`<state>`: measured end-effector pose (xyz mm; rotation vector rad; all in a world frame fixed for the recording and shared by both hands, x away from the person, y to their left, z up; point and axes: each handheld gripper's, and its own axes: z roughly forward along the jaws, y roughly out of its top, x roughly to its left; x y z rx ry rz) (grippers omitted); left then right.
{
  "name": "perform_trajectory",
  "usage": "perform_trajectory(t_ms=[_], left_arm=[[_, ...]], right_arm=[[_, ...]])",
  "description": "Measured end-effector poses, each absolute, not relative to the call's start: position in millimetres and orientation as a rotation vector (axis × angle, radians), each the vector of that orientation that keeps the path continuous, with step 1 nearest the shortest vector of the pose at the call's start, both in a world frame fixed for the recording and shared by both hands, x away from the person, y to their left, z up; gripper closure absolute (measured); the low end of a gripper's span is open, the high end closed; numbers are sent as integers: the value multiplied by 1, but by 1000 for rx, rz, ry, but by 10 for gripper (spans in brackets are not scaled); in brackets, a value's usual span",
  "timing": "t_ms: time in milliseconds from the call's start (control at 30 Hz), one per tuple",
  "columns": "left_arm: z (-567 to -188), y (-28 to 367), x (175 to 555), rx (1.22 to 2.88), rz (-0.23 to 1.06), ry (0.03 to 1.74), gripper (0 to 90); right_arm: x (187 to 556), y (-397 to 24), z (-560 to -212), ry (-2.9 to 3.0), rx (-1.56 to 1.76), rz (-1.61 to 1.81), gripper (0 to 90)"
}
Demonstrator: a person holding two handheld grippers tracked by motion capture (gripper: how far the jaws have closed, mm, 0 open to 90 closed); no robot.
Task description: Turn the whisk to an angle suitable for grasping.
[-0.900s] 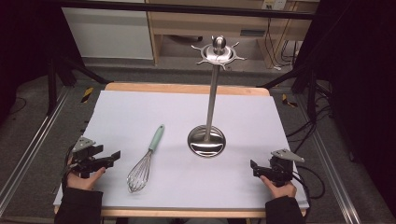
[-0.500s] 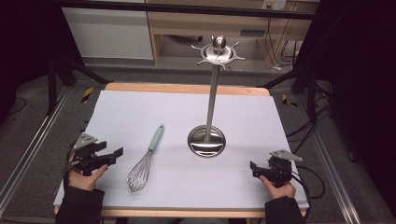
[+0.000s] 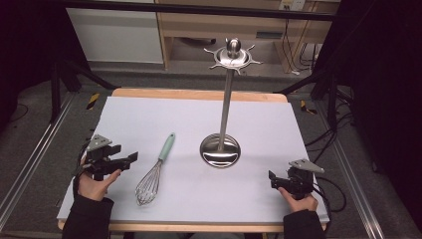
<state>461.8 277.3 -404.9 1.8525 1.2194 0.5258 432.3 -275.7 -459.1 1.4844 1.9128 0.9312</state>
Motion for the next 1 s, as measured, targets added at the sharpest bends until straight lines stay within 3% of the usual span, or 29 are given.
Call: perform_trajectory(t_ms=[267,1000], left_arm=[[-396,260,471,1889,532,1193,273],[-385,204,498,2077,506,1149,384]], right_arm=[[432,-273,-459,1923,1483,936,112],[432,-267,-456,1946,1437,924,112]])
